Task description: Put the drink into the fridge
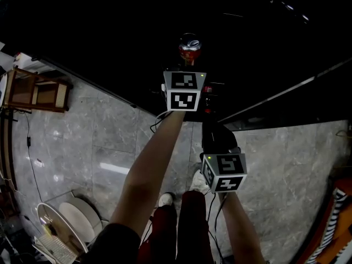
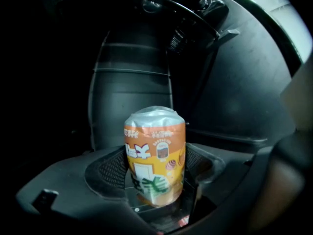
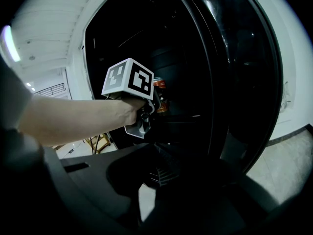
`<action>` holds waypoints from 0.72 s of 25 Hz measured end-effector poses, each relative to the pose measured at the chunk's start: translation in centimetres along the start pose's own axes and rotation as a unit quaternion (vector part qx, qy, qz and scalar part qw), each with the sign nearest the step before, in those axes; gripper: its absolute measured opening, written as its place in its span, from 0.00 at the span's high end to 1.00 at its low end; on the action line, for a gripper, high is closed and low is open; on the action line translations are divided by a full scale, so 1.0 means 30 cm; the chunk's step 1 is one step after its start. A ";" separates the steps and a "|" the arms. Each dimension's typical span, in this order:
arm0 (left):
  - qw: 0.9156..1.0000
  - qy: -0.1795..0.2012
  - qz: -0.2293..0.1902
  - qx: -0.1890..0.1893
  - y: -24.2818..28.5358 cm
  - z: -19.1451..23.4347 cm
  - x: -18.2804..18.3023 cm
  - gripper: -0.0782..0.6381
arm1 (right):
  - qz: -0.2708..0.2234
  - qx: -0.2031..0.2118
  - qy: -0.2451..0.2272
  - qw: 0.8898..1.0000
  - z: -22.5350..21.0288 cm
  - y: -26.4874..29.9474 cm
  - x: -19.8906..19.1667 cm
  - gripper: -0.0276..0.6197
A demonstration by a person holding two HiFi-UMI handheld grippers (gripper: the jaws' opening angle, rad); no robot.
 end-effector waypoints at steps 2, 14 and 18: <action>1.000 0.006 0.001 0.001 -0.014 0.000 -0.006 0.40 | -0.002 -0.004 0.001 1.000 0.002 -0.009 0.002 0.93; 0.999 -0.022 -0.027 -0.027 -0.234 0.008 0.022 0.41 | -0.026 -0.027 0.005 0.999 0.059 -0.103 0.064 0.93; 0.997 -0.047 -0.037 -0.048 -0.315 -0.001 0.054 0.42 | -0.041 -0.031 0.004 0.999 0.090 -0.132 0.091 0.93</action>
Point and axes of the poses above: the fingertips, and each gripper's own axes: y forward along the fingers, z to its left, x out of its top, the point moved 3 cm from there along -y, backward along the fingers, and after that the axes turned 12 degrees about -y, right-handed, at the moved point
